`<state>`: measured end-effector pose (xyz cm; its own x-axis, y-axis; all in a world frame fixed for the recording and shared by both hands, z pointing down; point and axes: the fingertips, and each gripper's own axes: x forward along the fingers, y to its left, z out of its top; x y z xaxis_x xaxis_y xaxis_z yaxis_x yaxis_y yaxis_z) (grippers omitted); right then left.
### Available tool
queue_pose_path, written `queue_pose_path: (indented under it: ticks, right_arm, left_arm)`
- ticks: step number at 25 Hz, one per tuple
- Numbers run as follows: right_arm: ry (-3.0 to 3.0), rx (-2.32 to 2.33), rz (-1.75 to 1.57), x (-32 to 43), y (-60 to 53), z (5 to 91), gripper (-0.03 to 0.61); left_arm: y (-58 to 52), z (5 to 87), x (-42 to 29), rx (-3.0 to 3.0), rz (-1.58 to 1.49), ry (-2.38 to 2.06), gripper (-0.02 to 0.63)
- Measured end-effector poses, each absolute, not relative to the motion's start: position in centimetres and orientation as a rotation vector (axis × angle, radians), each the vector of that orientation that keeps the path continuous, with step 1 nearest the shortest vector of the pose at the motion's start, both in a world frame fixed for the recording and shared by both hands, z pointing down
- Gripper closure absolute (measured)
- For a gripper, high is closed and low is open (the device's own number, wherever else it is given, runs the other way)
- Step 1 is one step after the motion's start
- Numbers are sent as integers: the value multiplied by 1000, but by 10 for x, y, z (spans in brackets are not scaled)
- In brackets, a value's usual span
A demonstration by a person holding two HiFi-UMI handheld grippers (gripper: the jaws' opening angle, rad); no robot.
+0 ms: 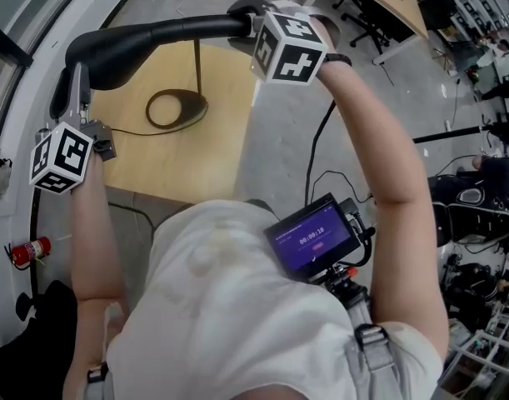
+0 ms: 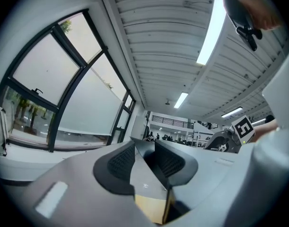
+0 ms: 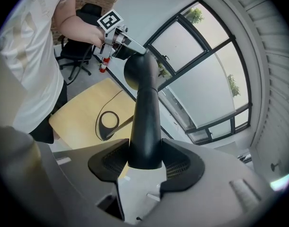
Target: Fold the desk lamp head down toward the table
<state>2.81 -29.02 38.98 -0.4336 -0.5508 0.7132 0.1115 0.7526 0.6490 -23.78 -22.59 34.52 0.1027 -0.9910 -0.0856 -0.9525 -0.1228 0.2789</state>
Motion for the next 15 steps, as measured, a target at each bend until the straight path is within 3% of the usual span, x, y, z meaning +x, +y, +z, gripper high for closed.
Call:
queue_pose_path:
  ticks: [15]
  right_arm:
    - [-1757,302,-823,36,-275,373,350]
  left_arm:
    - [-228,384,-233,2133,-465,-1824,480]
